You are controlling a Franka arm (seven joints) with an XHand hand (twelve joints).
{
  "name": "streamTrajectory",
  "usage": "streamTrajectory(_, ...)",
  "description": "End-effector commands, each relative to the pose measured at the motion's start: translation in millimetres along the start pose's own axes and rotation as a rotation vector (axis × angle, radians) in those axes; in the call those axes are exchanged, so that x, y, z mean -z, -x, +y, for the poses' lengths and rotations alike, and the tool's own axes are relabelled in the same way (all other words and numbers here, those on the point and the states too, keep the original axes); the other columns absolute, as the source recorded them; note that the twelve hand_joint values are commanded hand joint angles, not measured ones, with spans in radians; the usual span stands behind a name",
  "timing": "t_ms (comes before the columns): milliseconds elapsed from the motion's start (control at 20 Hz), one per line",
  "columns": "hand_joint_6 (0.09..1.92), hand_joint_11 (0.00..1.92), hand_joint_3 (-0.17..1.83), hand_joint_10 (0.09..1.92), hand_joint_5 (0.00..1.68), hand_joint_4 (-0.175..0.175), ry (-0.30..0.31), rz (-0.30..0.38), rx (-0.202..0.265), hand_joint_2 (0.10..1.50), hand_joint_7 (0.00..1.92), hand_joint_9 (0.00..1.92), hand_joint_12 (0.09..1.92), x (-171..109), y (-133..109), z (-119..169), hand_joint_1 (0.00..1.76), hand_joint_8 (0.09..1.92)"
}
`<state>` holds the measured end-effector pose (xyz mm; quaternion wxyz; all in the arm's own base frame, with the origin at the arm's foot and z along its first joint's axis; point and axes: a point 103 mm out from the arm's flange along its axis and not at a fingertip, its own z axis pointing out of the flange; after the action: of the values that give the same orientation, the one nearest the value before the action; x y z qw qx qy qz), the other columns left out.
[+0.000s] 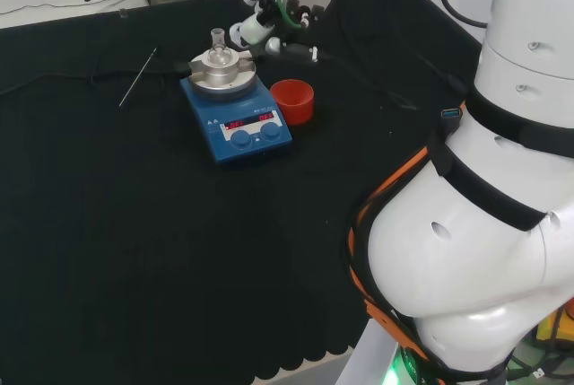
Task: Turn on the heater.
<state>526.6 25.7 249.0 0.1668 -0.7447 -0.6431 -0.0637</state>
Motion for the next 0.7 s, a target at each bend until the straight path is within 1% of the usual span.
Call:
streamTrajectory(50, 0.19, 0.7, 0.76, 0.57, 0.37, -0.004, -0.217, -0.153, 0.002, 0.64, 0.89, 1.01, 1.27, -13, 6, -42, 0.98, 0.67)
streamTrajectory(100, 0.17, 0.8, 0.77, 0.55, 0.37, -0.008, -0.24, -0.183, 0.004, 0.65, 0.95, 1.11, 1.21, -16, 5, -48, 0.99, 0.67)
streamTrajectory(200, 0.12, 0.96, 0.76, 0.52, 0.38, -0.018, -0.276, -0.226, -0.012, 0.66, 1.1, 1.26, 1.1, -21, 4, -57, 1.01, 0.69)
streamTrajectory(300, 0.11, 1.03, 0.75, 0.52, 0.39, -0.024, -0.299, -0.252, -0.025, 0.67, 1.19, 1.35, 1.05, -26, 3, -67, 1.02, 0.71)
streamTrajectory(350, 0.1, 1.07, 0.75, 0.53, 0.39, -0.026, -0.314, -0.286, -0.028, 0.68, 1.22, 1.38, 1.03, -29, 4, -71, 1.02, 0.73)
streamTrajectory(450, 0.09, 1.2, 0.73, 0.56, 0.4, -0.034, -0.343, -0.309, -0.033, 0.69, 1.26, 1.42, 0.95, -34, 3, -80, 1.04, 0.77)
streamTrajectory(500, 0.09, 1.29, 0.73, 0.59, 0.4, -0.039, -0.353, -0.324, -0.043, 0.7, 1.29, 1.46, 0.9, -37, 2, -84, 1.04, 0.8)
streamTrajectory(600, 0.09, 1.46, 0.71, 0.65, 0.41, -0.047, -0.361, -0.353, -0.059, 0.72, 1.36, 1.54, 0.84, -43, -1, -91, 1.05, 0.86)
streamTrajectory(700, 0.09, 1.64, 0.7, 0.75, 0.41, -0.054, -0.391, -0.376, -0.07, 0.73, 1.48, 1.68, 0.87, -50, -3, -97, 1.06, 0.95)
